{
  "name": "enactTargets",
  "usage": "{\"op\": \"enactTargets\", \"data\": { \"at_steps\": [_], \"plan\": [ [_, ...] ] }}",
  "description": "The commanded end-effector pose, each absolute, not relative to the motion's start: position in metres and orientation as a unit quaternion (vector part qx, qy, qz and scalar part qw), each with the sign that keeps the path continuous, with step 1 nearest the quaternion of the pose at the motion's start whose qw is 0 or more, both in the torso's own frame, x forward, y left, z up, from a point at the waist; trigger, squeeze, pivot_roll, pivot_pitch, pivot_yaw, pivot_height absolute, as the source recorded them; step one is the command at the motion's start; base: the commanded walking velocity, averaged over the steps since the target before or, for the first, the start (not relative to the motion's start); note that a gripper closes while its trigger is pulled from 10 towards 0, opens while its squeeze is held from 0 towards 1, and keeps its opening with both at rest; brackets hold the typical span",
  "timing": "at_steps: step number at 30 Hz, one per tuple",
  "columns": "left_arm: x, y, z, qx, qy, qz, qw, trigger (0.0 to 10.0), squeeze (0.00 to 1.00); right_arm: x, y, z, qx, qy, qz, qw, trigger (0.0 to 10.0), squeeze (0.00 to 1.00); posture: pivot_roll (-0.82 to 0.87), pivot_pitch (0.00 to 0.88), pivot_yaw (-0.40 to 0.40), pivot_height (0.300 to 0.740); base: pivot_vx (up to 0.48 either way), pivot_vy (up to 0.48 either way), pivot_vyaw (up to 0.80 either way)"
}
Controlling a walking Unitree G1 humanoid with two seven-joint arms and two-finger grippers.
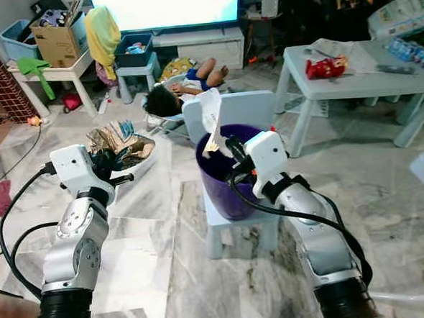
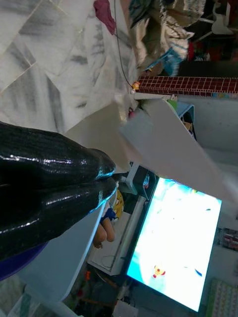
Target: Picking trash to rubbish bin
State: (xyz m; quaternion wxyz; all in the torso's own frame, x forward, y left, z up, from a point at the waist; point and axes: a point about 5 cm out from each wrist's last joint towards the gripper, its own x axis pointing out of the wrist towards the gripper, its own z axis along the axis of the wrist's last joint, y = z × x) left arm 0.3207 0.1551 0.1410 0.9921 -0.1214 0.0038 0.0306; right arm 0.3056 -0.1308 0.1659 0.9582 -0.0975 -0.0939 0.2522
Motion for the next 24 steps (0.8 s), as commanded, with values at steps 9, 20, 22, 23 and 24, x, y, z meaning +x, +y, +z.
{"op": "enactTargets", "data": {
  "at_steps": [9, 20, 22, 23, 24],
  "plan": [
    [0.3214, 0.1470, 0.1433, -0.124, 0.001, 0.020, 0.992, 10.0, 0.00, 0.3069, -0.1375, 0.1686, -0.102, -0.094, 0.236, 0.962, 10.0, 0.00, -0.05, 0.052, 0.006, 0.740, 0.000, 0.000, -0.58],
    [0.3212, 0.1458, 0.1445, -0.128, -0.004, 0.014, 0.992, 10.0, 0.00, 0.3072, -0.1387, 0.1693, -0.104, -0.095, 0.232, 0.962, 10.0, 0.00, -0.05, 0.056, 0.005, 0.740, 0.000, 0.000, 0.00],
    [0.3213, 0.1457, 0.1448, -0.128, -0.006, 0.013, 0.992, 10.0, 0.00, 0.3071, -0.1388, 0.1699, -0.104, -0.097, 0.232, 0.962, 10.0, 0.00, -0.06, 0.058, 0.004, 0.740, 0.124, 0.000, 0.00],
    [0.3213, 0.1456, 0.1450, -0.126, -0.007, 0.013, 0.992, 10.0, 0.00, 0.3071, -0.1388, 0.1700, -0.104, -0.097, 0.232, 0.962, 10.0, 0.00, -0.06, 0.057, 0.003, 0.740, 0.270, 0.000, 0.00],
    [0.3214, 0.1456, 0.1453, -0.125, -0.008, 0.013, 0.992, 10.0, 0.00, 0.3071, -0.1388, 0.1701, -0.105, -0.098, 0.232, 0.962, 10.0, 0.00, -0.06, 0.057, 0.003, 0.740, 0.337, 0.000, 0.00]
  ]
}}
